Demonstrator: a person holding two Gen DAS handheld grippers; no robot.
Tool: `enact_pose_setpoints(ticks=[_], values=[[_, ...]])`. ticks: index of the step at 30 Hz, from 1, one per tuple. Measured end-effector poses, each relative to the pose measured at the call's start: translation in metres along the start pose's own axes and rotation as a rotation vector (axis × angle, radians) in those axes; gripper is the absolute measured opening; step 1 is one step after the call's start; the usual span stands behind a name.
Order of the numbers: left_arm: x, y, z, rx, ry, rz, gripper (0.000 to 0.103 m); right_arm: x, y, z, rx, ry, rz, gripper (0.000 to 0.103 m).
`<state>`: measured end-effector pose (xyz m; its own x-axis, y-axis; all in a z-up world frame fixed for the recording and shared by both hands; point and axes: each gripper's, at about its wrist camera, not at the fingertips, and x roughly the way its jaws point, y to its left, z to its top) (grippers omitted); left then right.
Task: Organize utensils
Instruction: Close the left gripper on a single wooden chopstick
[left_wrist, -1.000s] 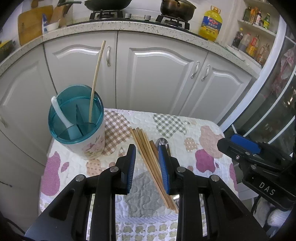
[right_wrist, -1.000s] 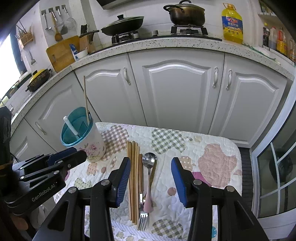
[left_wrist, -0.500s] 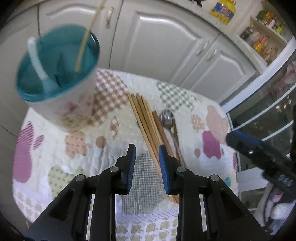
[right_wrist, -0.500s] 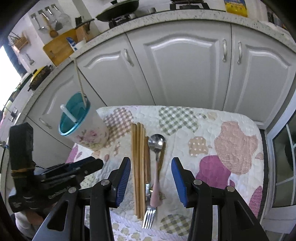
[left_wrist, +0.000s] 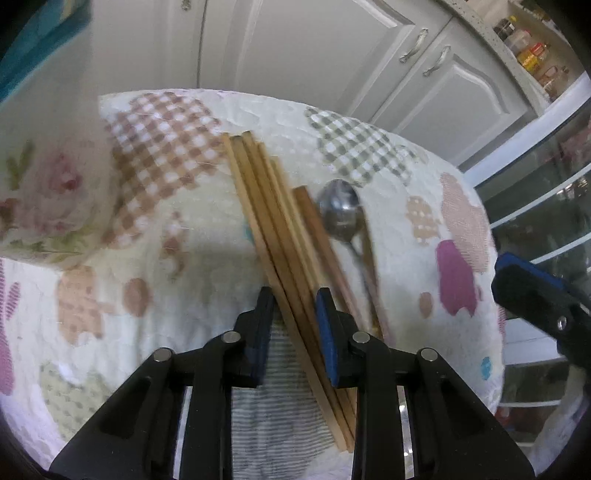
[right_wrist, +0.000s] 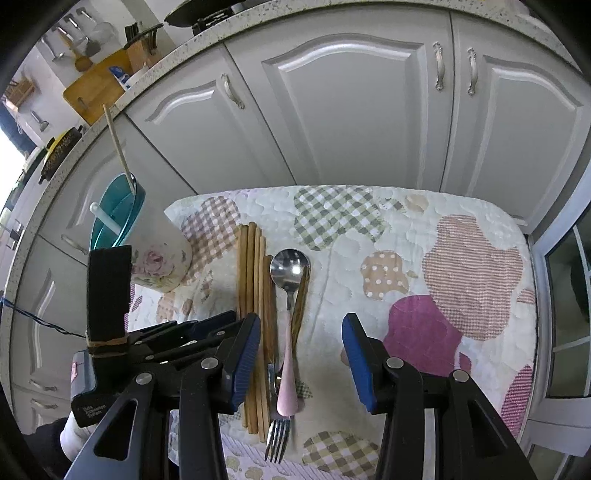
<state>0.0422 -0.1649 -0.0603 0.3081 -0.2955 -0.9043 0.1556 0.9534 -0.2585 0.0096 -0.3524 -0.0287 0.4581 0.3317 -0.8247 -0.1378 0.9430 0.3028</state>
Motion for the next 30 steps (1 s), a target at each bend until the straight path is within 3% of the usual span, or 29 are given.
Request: enact_pose_setpoints(ticks=[5,7,8,12,18,20,25,30], values=[[-0.022,0.048,-0.019,-0.063,0.035,0.051,0.009,0.011,0.008,0.004,-0.021,0.017,0.023,0.044],[-0.031,0.07,-0.03,-0.12,0.057,-0.019,0.009,0.016,0.014,0.005,-0.038,0.024,0.036,0.044],[-0.038,0.076,-0.033,-0.126,0.052,-0.018,0.009,0.021,0.018,0.007,-0.049,0.031,0.042,0.044],[-0.053,0.064,-0.03,-0.061,0.003,0.007,0.01,0.04,0.03,0.018,-0.081,0.044,0.042,0.044],[-0.033,0.048,-0.021,-0.081,0.021,-0.064,0.01,0.05,0.03,0.027,-0.09,0.064,0.041,0.044],[-0.023,0.047,-0.014,-0.114,0.024,-0.067,0.01,0.056,0.029,0.032,-0.09,0.082,0.068,0.038],[-0.017,0.05,-0.008,-0.158,0.019,-0.09,0.014,0.072,0.047,0.062,-0.152,0.083,0.115,0.036],[-0.013,0.044,-0.004,-0.142,0.004,-0.065,0.011,0.105,0.059,0.081,-0.201,0.144,0.077,0.032]])
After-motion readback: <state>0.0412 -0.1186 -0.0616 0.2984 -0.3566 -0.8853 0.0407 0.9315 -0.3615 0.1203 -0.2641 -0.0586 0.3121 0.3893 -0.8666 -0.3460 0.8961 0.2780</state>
